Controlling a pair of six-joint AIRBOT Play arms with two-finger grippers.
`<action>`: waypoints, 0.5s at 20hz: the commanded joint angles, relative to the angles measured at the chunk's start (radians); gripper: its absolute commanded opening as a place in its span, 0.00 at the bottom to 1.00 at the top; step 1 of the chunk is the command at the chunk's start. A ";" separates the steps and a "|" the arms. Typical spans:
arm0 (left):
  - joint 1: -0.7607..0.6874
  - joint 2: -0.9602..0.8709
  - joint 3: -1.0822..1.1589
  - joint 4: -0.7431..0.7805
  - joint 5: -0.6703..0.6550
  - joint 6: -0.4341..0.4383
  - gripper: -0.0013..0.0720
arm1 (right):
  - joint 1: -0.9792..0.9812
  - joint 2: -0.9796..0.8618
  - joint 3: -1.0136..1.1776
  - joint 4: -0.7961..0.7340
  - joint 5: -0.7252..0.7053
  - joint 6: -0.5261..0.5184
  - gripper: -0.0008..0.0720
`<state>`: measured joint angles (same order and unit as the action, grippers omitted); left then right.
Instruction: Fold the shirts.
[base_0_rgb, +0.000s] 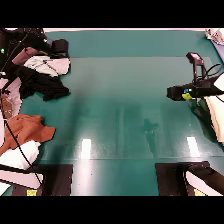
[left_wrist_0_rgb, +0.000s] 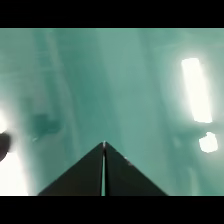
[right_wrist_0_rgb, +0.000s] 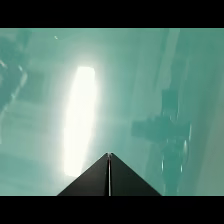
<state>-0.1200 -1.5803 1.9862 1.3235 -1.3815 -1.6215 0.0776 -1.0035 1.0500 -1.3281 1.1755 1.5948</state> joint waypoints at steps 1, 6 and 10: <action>0.087 0.000 0.002 0.277 -0.135 -0.091 0.13 | 0.000 -0.077 0.000 0.001 0.029 -0.009 0.04; 0.365 -0.001 -0.010 0.130 -0.183 -0.124 0.69 | 0.000 -0.178 0.000 0.115 0.029 -0.106 0.04; 0.382 -0.015 -0.157 0.142 -0.045 -0.125 0.84 | 0.001 -0.194 0.000 0.211 -0.008 -0.143 0.04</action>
<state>0.2230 -1.5852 1.9068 1.4742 -1.4990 -1.7351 0.0776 -1.1790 1.0500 -1.1881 1.1889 1.4895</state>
